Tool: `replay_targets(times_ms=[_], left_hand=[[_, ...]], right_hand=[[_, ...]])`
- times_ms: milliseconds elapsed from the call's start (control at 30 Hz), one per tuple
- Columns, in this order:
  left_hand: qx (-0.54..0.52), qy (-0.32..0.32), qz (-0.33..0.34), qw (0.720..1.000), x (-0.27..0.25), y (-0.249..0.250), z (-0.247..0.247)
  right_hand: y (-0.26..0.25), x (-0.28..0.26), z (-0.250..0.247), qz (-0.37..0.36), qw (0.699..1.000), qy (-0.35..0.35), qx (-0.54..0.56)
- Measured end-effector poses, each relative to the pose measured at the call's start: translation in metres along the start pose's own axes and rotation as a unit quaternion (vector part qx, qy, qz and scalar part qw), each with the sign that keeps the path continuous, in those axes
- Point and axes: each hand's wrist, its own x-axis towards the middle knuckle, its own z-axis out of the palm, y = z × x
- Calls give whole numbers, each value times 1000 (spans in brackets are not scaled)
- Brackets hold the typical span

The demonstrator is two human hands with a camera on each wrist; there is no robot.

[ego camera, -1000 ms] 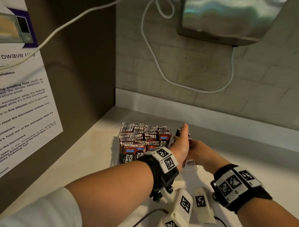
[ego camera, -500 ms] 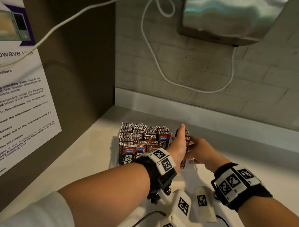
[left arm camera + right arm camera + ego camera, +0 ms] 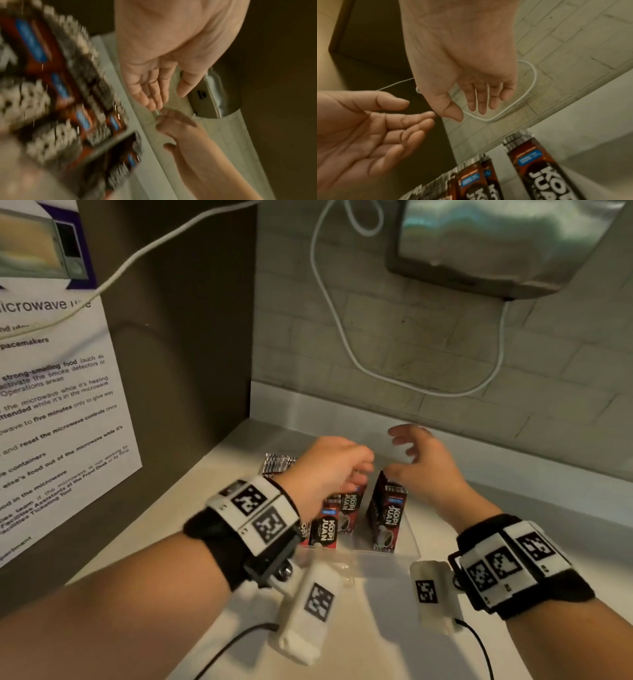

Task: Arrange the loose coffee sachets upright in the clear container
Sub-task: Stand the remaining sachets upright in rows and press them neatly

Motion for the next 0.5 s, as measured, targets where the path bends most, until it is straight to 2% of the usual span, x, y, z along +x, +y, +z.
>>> replay_targets(times_ms=[67, 133, 200, 233, 267, 333, 400, 500], left_hand=[[116, 72, 64, 989, 2, 2, -24], [280, 112, 55, 952, 6, 0, -47], [369, 134, 23, 919, 7, -8, -68], [357, 133, 8, 924, 8, -15, -76], [301, 129, -11, 945, 6, -22, -80], [145, 124, -51, 980, 0, -36, -82], [25, 130, -99, 986, -4, -50, -76], [-107, 118, -130, 979, -9, -61, -66]], right_hand=[[-9, 3, 11, -8, 996, -67, -52], [-17, 6, 22, -17, 985, -130, -108], [-23, 9, 32, -25, 973, -171, -152], [-26, 10, 36, -25, 968, -184, -167], [-27, 11, 39, -24, 965, -192, -178], [-30, 14, 47, -23, 961, -202, -190], [-29, 16, 53, -14, 959, -209, -191], [-26, 17, 59, -9, 958, -212, -194]])
